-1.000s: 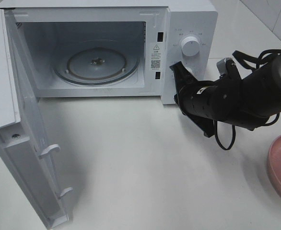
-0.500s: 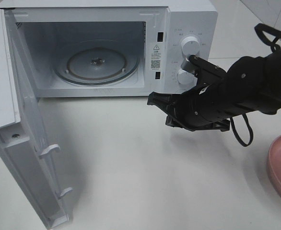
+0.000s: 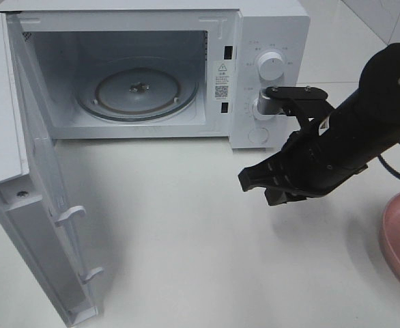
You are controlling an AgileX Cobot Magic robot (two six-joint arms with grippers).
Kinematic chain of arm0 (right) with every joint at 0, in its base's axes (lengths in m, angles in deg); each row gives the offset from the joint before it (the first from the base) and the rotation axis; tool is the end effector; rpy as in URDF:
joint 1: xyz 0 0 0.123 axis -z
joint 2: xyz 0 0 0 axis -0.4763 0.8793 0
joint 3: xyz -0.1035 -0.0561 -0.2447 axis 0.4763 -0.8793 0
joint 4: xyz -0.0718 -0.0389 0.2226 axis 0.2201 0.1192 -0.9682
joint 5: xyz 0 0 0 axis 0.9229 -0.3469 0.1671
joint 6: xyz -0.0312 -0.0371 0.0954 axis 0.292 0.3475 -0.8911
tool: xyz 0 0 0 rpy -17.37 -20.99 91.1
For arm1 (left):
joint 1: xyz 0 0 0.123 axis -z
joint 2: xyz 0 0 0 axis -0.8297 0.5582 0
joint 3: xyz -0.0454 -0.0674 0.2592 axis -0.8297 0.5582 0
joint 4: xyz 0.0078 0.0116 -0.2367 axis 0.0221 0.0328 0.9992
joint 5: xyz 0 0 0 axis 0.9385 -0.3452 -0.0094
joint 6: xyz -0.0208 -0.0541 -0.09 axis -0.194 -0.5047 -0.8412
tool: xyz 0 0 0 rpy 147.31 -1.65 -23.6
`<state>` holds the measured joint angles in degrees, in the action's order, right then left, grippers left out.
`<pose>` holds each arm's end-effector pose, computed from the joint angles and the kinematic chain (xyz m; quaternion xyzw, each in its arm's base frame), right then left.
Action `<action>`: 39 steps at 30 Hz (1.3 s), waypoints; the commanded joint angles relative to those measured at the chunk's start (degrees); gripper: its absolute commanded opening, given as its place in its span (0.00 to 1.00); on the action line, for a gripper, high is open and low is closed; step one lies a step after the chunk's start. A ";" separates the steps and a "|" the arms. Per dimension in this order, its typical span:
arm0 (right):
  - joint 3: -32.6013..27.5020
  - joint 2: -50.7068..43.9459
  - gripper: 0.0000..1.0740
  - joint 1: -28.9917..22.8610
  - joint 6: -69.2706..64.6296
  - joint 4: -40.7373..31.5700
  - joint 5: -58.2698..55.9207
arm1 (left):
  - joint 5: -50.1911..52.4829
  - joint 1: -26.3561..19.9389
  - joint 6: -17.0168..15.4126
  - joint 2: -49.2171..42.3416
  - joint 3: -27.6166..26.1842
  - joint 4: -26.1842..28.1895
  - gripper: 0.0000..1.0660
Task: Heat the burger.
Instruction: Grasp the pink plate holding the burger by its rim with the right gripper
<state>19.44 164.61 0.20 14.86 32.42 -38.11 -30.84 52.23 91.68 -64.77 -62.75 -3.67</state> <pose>0.2516 0.1431 0.1580 -0.1608 0.9606 0.1041 0.2014 0.0064 -0.0160 0.2692 0.0190 0.8451 -0.0435 0.5325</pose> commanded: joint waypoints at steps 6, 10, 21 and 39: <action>-0.17 -7.28 0.12 4.87 -4.76 8.77 -12.20 | -0.23 -0.06 0.17 -1.03 0.17 0.34 0.94; -0.17 -10.20 0.15 6.53 -6.13 12.89 -16.33 | -0.23 -0.06 0.17 -1.03 0.17 0.34 0.94; -0.17 -14.32 0.68 8.77 -8.71 20.34 -23.09 | -0.23 -0.06 0.17 -1.03 0.17 0.34 0.94; -8.19 -12.49 0.82 11.12 -14.90 23.09 -16.62 | -0.23 -0.06 0.17 -1.03 0.17 0.34 0.94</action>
<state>11.48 151.66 10.86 0.76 54.77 -55.12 -30.84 52.23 91.68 -64.77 -62.75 -3.67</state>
